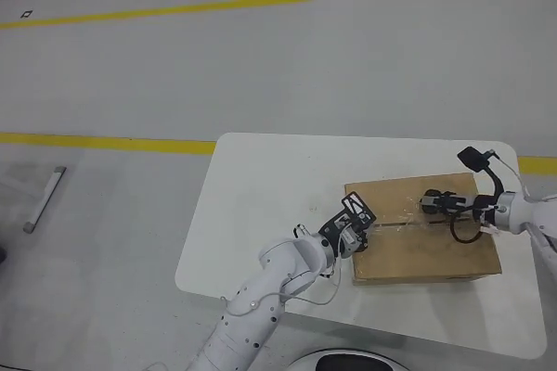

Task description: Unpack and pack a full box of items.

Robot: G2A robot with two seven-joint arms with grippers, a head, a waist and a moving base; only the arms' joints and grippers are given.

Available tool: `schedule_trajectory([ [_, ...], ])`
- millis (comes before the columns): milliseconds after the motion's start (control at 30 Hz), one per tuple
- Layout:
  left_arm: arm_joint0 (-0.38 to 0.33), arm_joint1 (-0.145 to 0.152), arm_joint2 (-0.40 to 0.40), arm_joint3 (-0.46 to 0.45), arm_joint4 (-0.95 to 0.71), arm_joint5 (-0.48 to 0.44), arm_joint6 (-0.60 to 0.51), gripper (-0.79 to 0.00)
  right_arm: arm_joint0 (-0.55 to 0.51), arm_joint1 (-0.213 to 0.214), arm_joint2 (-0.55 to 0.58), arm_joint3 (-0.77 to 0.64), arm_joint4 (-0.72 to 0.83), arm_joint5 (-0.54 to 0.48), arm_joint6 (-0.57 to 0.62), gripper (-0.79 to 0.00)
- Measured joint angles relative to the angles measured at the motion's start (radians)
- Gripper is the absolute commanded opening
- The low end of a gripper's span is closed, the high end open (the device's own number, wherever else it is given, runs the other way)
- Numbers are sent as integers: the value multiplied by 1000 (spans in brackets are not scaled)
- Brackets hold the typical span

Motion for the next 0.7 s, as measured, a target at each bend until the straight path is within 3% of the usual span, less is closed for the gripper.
schedule_trajectory([
  [200,2,0,1,-5,2,0,-1,-785,-84,14,107,-26,39,8,-7,-785],
  [233,2,0,2,-5,2,-1,-1,-785,-93,14,120,-22,67,10,-5,-600],
  [267,2,0,3,-6,3,-1,-1,-785,-102,14,136,-14,124,11,8,-502],
  [400,3,0,5,-7,5,-3,-3,-785,-100,16,160,14,227,2,43,-474],
  [567,5,-1,6,-8,7,1,-4,-785,-86,13,150,4,270,-14,41,-539],
  [667,8,0,6,-9,9,4,-4,-785,-71,9,115,-22,272,-19,22,-785],
  [700,9,0,6,-9,9,4,-4,-785,-63,7,100,-29,271,-19,12,-785],
])
